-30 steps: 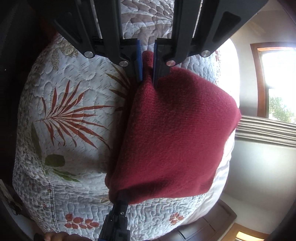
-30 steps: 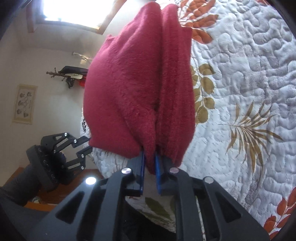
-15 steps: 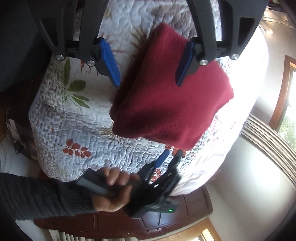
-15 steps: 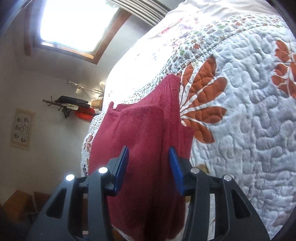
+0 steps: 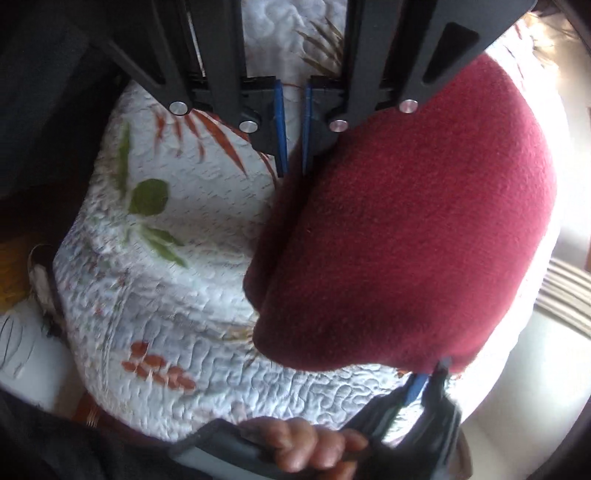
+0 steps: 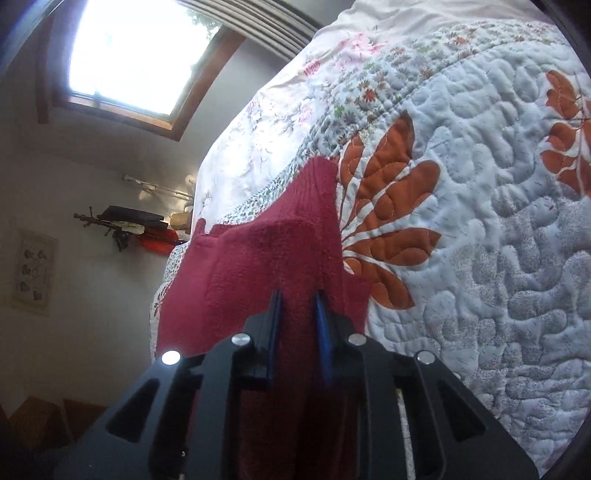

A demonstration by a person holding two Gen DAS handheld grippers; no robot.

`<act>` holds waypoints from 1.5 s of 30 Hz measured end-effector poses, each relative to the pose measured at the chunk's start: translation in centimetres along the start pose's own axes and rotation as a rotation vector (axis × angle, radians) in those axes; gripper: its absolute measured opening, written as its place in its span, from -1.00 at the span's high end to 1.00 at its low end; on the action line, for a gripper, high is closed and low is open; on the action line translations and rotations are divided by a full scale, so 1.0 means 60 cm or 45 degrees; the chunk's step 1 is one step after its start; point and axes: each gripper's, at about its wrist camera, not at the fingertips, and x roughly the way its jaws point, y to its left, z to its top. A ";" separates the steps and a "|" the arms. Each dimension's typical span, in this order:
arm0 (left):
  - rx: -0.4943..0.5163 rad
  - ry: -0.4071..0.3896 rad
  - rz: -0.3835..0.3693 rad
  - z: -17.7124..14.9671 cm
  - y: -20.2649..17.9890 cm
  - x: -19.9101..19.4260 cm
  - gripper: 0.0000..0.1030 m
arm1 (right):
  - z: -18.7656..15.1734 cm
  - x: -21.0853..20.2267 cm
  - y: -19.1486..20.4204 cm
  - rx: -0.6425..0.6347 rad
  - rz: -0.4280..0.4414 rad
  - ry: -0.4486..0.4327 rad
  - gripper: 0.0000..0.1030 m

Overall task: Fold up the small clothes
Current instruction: 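Press the folded sweater flat with the left gripper while the right gripper pinches its edge, then grasp the red sweater bundle edges with both grippers and lift it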

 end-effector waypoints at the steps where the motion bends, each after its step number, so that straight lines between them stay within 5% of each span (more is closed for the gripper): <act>1: -0.036 -0.035 -0.037 -0.004 0.004 -0.018 0.65 | -0.003 -0.017 0.003 -0.008 0.002 -0.011 0.58; 2: -0.080 -0.071 -0.072 -0.008 0.007 -0.034 0.56 | -0.004 -0.032 -0.001 -0.011 0.017 -0.007 0.58; 4: -0.188 -0.158 -0.126 -0.018 0.026 -0.073 0.07 | -0.023 -0.062 0.003 -0.020 0.065 0.016 0.42; 7: -0.391 -0.291 -0.188 -0.036 0.068 -0.124 -0.19 | -0.083 -0.096 0.032 -0.080 0.153 0.057 0.14; 10: -0.633 -0.416 -0.269 -0.060 0.122 -0.150 -0.45 | -0.150 -0.091 0.055 -0.138 0.153 0.140 0.08; 12: -0.736 -0.418 -0.298 -0.071 0.147 -0.138 -0.45 | -0.180 -0.071 0.046 -0.145 0.062 0.177 0.06; 14: -0.788 -0.356 -0.315 -0.077 0.160 -0.102 -0.45 | -0.201 -0.038 0.031 -0.135 -0.006 0.240 0.74; 15: -0.809 -0.332 -0.324 -0.081 0.163 -0.088 -0.44 | -0.209 -0.024 0.027 -0.140 -0.034 0.257 0.85; 21: -0.940 -0.414 -0.368 -0.131 0.168 -0.119 -0.43 | -0.233 -0.072 0.023 -0.036 0.133 0.166 0.83; 27: -1.248 -0.465 -0.401 -0.226 0.196 -0.117 -0.63 | -0.232 -0.084 0.019 -0.005 0.184 0.156 0.73; 28: -1.269 -0.456 -0.418 -0.229 0.199 -0.112 -0.64 | -0.232 -0.085 0.016 -0.007 0.187 0.165 0.37; 30: -1.293 -0.416 -0.447 -0.233 0.205 -0.093 -0.68 | -0.234 -0.084 0.013 -0.006 0.155 0.159 0.02; 33: -1.343 -0.396 -0.506 -0.247 0.209 -0.069 -0.70 | -0.238 -0.061 0.010 0.004 0.105 0.209 0.78; 35: -1.381 -0.385 -0.552 -0.248 0.216 -0.052 -0.76 | -0.240 -0.044 0.004 0.023 0.066 0.243 0.76; 37: -1.396 -0.350 -0.562 -0.247 0.227 -0.037 -0.77 | -0.235 -0.051 0.006 0.013 0.096 0.237 0.36; 38: -1.395 -0.344 -0.563 -0.244 0.231 -0.033 -0.77 | -0.225 -0.061 0.005 0.021 0.125 0.219 0.06; 39: -1.397 -0.349 -0.569 -0.242 0.236 -0.031 -0.77 | -0.212 -0.073 -0.002 0.038 0.147 0.173 -0.51; 40: -1.409 -0.359 -0.586 -0.242 0.242 -0.027 -0.77 | -0.197 -0.085 -0.009 0.057 0.151 0.117 -0.70; 45: -1.506 -0.376 -0.675 -0.244 0.266 -0.002 -0.77 | -0.107 -0.068 -0.058 0.219 0.267 0.079 -0.71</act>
